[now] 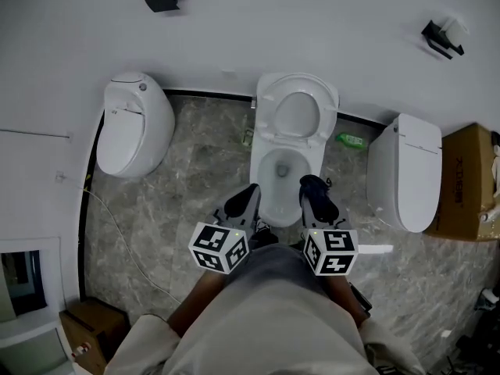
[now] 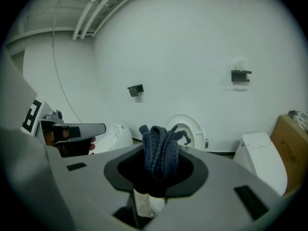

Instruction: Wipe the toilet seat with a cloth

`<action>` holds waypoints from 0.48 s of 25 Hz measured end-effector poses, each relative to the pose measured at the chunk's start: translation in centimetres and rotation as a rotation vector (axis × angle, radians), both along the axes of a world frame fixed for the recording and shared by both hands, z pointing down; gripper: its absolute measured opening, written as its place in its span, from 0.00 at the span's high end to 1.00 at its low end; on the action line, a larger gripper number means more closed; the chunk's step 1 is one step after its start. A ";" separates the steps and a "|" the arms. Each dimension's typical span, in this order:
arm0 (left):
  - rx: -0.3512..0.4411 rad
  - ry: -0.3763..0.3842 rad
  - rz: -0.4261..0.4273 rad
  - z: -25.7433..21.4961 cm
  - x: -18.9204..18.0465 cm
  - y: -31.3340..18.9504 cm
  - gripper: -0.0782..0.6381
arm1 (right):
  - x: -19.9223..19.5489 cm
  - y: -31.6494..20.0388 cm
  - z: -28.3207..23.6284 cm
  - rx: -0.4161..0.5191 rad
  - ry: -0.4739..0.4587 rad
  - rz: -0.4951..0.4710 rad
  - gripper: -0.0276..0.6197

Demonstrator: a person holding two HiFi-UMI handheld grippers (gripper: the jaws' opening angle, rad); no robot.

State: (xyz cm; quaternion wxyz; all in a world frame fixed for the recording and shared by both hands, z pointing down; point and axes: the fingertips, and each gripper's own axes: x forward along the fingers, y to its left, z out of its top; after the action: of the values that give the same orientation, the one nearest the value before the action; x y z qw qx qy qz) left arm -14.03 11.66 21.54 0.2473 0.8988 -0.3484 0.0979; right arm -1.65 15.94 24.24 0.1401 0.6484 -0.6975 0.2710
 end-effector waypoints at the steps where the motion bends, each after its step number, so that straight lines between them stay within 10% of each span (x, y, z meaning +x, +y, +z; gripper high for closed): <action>1: -0.003 0.000 0.010 0.2 -0.2 -0.5 0.88 | 0.0 -0.5 0.3 -0.002 -0.017 0.021 0.81; 12: -0.067 -0.024 0.124 2.9 0.5 -2.5 0.88 | 4.1 -3.6 6.2 -0.095 -0.090 0.237 0.81</action>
State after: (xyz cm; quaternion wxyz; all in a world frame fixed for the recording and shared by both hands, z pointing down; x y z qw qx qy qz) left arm -13.52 9.15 24.45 0.2664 0.9087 -0.2917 0.1351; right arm 2.41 12.30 30.42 0.1064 0.7062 -0.6079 0.3471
